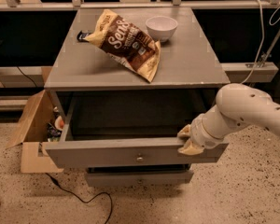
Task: Open top drawer
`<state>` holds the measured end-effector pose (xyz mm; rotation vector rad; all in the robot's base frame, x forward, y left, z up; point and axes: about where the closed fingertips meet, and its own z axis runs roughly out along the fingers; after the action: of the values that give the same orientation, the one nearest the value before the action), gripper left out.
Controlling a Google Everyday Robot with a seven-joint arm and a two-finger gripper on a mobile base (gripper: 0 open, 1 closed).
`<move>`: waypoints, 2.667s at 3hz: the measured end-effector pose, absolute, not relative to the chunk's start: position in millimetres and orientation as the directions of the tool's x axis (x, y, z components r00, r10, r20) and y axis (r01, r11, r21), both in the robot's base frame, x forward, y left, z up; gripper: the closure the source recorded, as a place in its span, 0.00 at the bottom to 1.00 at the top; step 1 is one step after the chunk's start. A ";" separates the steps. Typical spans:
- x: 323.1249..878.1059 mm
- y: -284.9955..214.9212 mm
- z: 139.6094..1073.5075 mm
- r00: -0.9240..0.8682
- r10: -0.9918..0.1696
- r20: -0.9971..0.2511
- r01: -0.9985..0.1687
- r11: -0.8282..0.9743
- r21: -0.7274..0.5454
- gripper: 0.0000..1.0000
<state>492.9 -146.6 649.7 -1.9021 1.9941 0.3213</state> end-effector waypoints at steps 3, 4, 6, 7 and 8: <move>489.6 -146.5 646.5 -0.008 -0.913 -0.408 -0.996 0.042 -0.073 0.00; 485.4 -147.6 643.5 0.003 -0.916 -0.402 -0.998 0.024 -0.062 0.19; 476.9 -160.5 645.7 0.003 -0.916 -0.400 -0.999 0.018 -0.050 0.71; 474.4 -164.8 646.5 -0.001 -0.911 -0.412 -0.999 0.019 -0.040 0.57; 474.1 -169.1 654.7 0.000 -0.906 -0.423 -0.998 0.028 -0.062 0.26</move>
Offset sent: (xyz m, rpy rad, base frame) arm 0.0000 0.0000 0.0000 0.0000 0.0000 0.0000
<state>474.1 -169.1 654.7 -1.9390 1.9676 0.3665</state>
